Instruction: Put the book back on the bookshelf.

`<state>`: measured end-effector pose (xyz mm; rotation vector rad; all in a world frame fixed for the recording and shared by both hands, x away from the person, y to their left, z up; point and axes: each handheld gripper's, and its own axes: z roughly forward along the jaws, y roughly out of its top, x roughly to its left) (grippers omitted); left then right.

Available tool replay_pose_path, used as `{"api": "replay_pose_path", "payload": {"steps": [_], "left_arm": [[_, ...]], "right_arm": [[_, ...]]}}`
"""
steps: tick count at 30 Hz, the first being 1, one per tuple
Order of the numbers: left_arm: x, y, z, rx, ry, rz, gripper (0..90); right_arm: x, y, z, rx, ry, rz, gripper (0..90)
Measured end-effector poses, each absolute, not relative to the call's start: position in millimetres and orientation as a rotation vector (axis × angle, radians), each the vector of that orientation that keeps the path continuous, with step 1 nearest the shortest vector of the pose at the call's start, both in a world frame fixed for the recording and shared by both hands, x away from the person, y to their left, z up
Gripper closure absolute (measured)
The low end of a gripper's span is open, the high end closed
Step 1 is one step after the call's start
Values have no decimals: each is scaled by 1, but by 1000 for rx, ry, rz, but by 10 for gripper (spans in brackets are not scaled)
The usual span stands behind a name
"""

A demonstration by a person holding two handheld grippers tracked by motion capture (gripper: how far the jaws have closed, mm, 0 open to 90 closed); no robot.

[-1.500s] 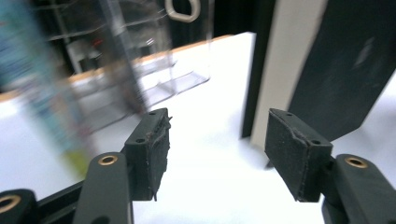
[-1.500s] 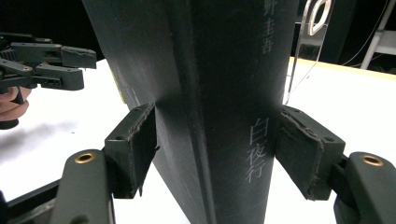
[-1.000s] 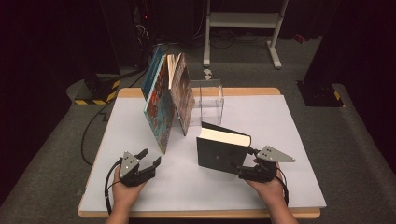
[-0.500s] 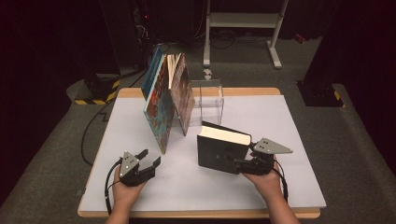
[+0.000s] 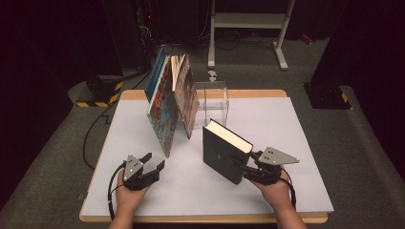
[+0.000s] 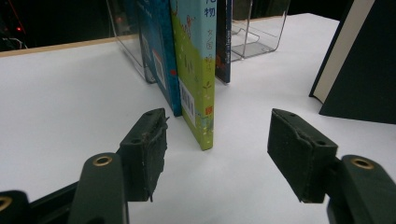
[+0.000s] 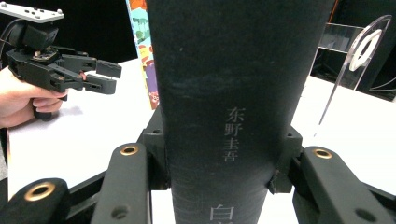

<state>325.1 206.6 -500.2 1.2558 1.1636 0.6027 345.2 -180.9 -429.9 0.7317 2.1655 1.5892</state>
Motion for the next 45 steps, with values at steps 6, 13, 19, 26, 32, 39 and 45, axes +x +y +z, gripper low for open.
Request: {"api": "replay_pose_path", "payload": {"steps": [6,13,19,26,32,39,45], "left_arm": [[325,208,-500,1261,1165,609,377],[326,209,-501,1255,1168,605,378],[325,210,-501,1248,1166,604,378],[325,210,-501,1246,1169,604,378],[325,210,-501,1245,1169,603,378],[325,211,-500,1242,1170,602,379],[325,212,-499,1238,1171,606,379]], "right_arm": [[343,-179,-431,747,2143,1593,539],[337,-173,-429,760,2109,1578,542],[336,-177,-424,805,2029,1553,544],[343,-194,-417,882,1934,1551,543],[346,-203,-420,915,1913,1501,543],[348,-206,-426,951,1904,1484,541],[343,-206,-429,969,1903,1479,534]]}}
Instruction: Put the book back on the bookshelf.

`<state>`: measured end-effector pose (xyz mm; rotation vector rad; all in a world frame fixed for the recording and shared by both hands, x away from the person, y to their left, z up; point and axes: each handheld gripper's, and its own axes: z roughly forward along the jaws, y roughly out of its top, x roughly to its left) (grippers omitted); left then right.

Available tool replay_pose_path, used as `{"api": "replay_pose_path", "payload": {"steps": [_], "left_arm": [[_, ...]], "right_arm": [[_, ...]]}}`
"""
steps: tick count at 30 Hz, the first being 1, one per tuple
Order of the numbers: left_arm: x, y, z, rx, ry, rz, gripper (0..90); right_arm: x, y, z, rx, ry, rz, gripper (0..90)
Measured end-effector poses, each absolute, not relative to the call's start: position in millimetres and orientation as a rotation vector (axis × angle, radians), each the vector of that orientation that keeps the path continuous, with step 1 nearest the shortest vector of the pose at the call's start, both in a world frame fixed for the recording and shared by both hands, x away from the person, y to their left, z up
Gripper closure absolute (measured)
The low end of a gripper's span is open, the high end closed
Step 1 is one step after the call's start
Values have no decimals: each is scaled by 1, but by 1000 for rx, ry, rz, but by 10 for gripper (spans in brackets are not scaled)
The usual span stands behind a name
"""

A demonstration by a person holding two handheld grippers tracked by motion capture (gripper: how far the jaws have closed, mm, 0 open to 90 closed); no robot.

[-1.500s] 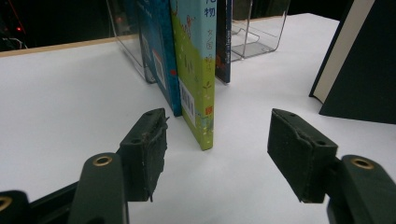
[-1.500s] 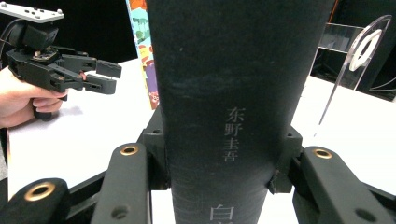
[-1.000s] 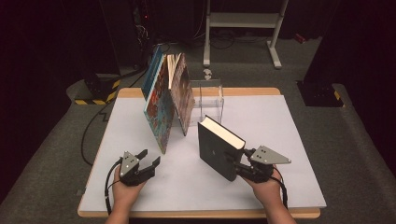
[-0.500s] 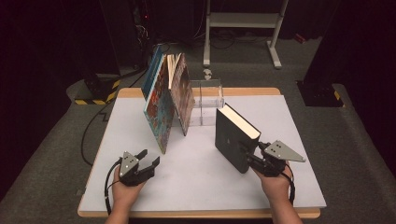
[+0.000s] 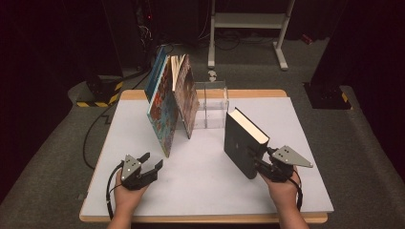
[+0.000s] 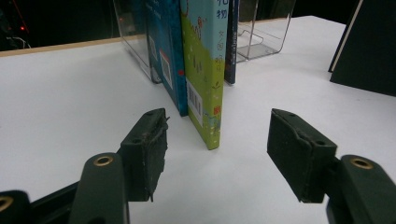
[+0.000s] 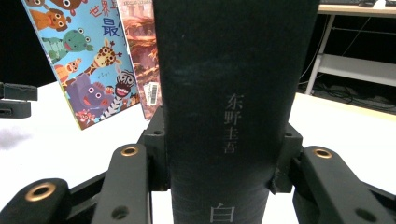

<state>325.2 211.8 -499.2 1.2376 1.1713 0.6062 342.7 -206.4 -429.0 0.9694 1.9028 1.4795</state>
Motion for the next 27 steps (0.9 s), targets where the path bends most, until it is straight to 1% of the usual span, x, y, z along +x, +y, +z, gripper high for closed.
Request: {"api": "replay_pose_path", "payload": {"steps": [16,19,21,25,27], "left_arm": [[326,212,-499,1248,1171,597,381],[326,211,-499,1235,1174,595,382],[326,212,-500,1244,1173,596,382],[326,212,-500,1252,1173,597,382],[326,212,-501,1246,1174,595,383]], "right_arm": [[336,-206,-432,1010,1902,1467,503],[338,-206,-431,1026,1916,1480,473],[340,-206,-428,1036,1924,1488,431],[343,-202,-420,1034,1924,1500,411],[344,-201,-415,1035,1916,1497,421]]}}
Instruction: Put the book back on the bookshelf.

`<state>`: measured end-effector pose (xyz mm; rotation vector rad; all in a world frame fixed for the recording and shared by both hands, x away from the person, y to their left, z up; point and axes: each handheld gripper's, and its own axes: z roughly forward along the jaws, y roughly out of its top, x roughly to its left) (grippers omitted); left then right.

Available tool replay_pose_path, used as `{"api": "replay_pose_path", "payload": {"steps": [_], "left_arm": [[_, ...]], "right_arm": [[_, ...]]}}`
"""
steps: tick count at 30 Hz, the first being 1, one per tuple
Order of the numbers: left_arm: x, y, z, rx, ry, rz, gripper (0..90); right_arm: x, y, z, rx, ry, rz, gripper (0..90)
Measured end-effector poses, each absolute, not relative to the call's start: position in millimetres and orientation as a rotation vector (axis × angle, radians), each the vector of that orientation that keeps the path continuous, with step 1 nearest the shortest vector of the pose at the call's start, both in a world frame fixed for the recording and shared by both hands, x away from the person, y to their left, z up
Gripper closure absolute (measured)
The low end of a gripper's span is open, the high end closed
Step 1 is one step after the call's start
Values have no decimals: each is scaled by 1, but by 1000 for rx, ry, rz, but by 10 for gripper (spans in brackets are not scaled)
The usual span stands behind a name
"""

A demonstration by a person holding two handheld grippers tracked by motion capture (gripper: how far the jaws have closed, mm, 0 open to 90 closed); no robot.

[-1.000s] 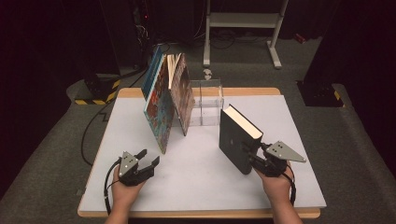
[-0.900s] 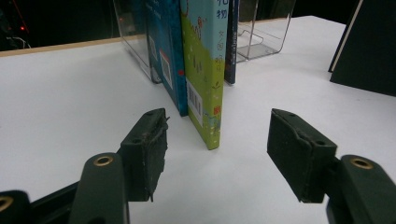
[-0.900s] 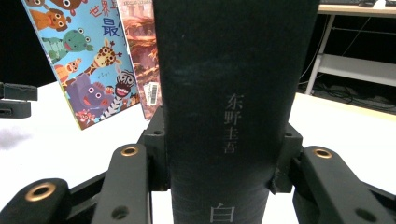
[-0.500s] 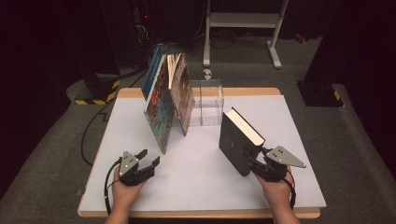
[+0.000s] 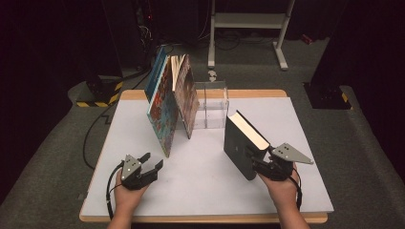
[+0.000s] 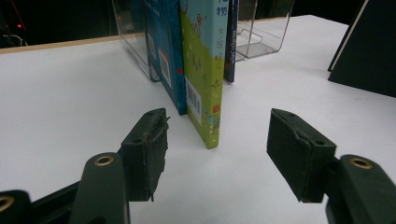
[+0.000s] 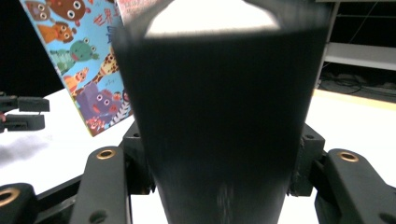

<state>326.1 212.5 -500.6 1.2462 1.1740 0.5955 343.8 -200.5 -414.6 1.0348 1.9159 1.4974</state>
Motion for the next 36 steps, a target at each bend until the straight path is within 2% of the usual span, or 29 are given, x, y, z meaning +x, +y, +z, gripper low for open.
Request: {"api": "replay_pose_path", "payload": {"steps": [10,23,36], "left_arm": [[326,213,-501,1247,1178,596,384],[327,217,-500,1228,1183,591,384],[327,226,-497,1196,1195,586,381]], "right_arm": [[346,-195,-402,1025,1926,1420,531],[356,-170,-387,1004,1907,1380,541],[398,-133,-376,1057,1852,1372,539]]}}
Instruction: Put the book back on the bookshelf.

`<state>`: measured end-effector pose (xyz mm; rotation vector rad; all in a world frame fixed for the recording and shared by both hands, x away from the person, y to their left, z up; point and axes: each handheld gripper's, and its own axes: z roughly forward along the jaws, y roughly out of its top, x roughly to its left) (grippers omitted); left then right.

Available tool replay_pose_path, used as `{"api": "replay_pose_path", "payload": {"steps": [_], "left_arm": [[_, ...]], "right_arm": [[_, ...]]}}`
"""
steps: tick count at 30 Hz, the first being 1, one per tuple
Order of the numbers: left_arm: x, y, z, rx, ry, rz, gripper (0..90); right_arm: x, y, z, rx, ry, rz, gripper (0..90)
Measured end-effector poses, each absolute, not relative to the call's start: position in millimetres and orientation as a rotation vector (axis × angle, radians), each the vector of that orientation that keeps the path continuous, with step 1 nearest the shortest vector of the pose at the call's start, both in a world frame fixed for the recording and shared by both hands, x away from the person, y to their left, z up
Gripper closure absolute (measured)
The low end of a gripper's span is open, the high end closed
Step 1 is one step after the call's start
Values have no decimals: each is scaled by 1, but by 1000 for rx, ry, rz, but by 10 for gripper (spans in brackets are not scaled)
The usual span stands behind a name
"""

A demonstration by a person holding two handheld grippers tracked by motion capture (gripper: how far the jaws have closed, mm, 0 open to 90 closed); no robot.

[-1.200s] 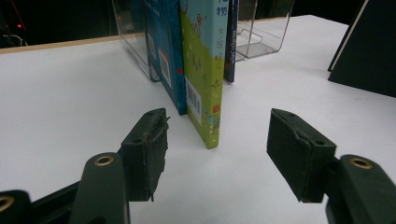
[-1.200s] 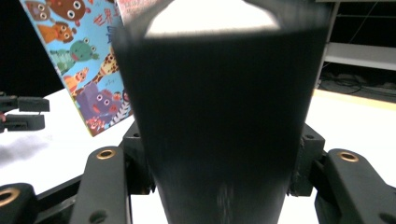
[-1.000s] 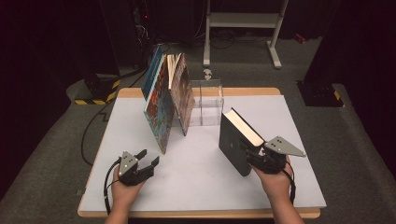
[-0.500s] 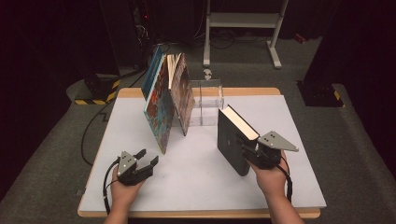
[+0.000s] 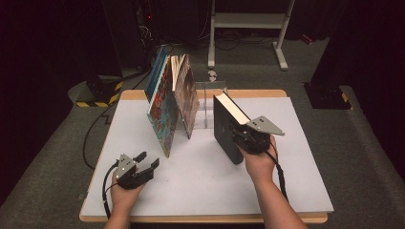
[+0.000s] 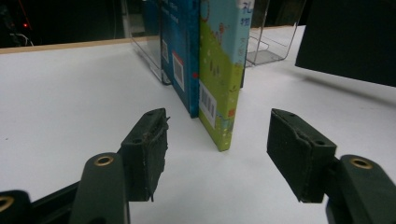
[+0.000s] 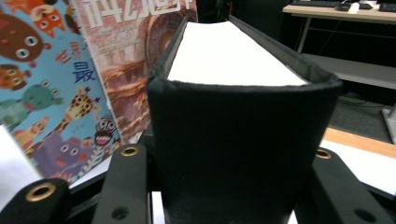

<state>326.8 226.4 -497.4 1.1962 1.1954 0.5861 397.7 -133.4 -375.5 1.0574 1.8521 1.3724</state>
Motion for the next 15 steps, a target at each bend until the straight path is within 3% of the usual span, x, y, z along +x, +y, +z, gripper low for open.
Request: {"api": "replay_pose_path", "payload": {"steps": [15], "left_arm": [[324,234,-497,1172,1205,571,379]], "right_arm": [[458,-102,-372,1117,1789,1360,539]]}}
